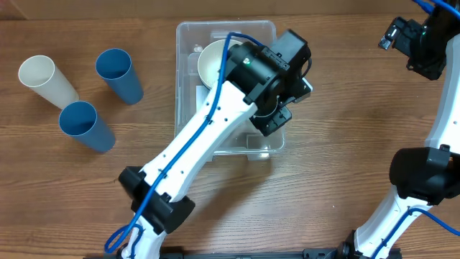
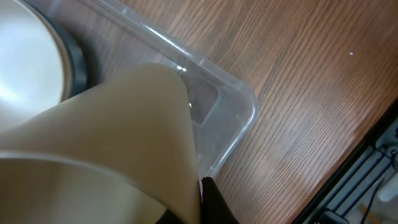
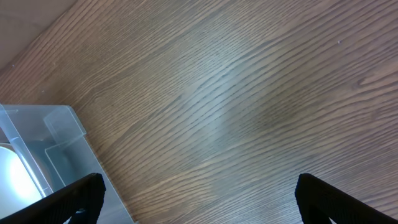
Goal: Pack container
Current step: 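Carry the tall cream cup over the bin with the left gripper, then lower the tall cream cup into the bin's right side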
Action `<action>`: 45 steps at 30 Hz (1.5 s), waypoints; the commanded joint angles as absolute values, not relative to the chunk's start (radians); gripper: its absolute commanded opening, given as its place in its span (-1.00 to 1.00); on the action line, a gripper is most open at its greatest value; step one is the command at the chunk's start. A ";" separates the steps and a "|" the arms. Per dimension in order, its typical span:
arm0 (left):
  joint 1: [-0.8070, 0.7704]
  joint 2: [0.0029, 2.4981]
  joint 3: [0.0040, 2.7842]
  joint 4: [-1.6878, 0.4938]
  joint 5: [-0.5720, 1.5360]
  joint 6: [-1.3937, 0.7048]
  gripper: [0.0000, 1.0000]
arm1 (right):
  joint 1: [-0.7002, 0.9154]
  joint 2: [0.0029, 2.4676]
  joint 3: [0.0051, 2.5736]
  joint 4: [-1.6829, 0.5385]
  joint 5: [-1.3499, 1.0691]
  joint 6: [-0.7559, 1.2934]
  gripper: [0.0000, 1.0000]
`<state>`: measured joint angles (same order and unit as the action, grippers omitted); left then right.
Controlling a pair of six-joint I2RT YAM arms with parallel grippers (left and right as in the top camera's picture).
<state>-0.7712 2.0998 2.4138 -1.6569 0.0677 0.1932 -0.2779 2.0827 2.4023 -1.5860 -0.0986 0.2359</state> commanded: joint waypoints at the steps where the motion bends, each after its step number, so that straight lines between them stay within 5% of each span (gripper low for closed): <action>1: -0.780 2.145 2.420 -1.687 0.100 0.218 -0.92 | -0.277 2.056 2.422 -1.581 -0.099 0.243 1.00; 39: -0.812 2.352 2.415 -1.634 0.131 0.229 -0.91 | -0.277 2.056 2.422 -1.581 -0.099 0.242 1.00; 43: -0.812 2.352 2.415 -1.629 0.132 0.229 -0.02 | -0.277 2.056 2.422 -1.581 -0.099 0.243 1.00; 45: -0.812 2.352 2.415 -1.629 0.131 0.229 0.25 | -0.277 2.056 2.422 -1.581 -0.099 0.243 1.00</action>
<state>-0.8055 2.3344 2.4134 -1.6306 0.1123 0.2180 -0.2779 2.0827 2.4023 -1.5864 -0.0990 0.2359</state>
